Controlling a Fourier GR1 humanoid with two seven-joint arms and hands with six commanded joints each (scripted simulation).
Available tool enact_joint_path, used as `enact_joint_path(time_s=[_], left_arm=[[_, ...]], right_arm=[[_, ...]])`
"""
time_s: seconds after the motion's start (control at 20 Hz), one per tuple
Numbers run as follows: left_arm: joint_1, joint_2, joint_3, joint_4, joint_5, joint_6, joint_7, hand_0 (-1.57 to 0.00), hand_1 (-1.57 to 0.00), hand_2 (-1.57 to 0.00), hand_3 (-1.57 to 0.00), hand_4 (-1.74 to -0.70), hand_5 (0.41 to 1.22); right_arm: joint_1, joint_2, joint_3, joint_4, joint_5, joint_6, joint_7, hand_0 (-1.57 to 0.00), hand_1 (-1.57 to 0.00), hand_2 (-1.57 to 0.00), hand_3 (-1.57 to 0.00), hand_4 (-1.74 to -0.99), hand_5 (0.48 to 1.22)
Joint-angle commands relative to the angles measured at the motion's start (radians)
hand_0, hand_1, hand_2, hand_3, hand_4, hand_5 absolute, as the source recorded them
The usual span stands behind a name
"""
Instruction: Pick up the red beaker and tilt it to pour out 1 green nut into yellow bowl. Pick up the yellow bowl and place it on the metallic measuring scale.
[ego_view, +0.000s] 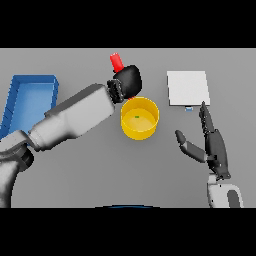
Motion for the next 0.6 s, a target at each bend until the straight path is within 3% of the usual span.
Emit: enact_joint_path(time_s=[0.0, 0.3, 0.55], left_arm=[[-0.003, -0.004, -0.017, 0.011, -0.017, 0.019, -0.005, -1.57, -1.57, -1.57, -1.57, -1.73, 1.221], [-0.095, -0.028, -0.090, 0.037, -0.103, 0.036, -0.045, -1.57, -1.57, -1.57, -1.57, -1.73, 1.221], [-0.287, -0.011, -0.072, 0.099, -0.131, 0.052, -0.118, -1.57, -1.57, -1.57, -1.57, -1.73, 1.221]], right_arm=[[0.004, -0.005, 0.003, -0.003, 0.008, 0.000, -0.009, 0.00, 0.00, 0.00, 0.00, -1.132, 0.573], [0.023, 0.005, 0.009, -0.011, 0.013, -0.006, -0.035, 0.00, 0.00, 0.00, 0.00, -1.128, 0.575], [0.002, 0.011, 0.015, -0.015, 0.021, -0.012, -0.007, 0.00, 0.00, 0.00, 0.00, -1.135, 0.563]])
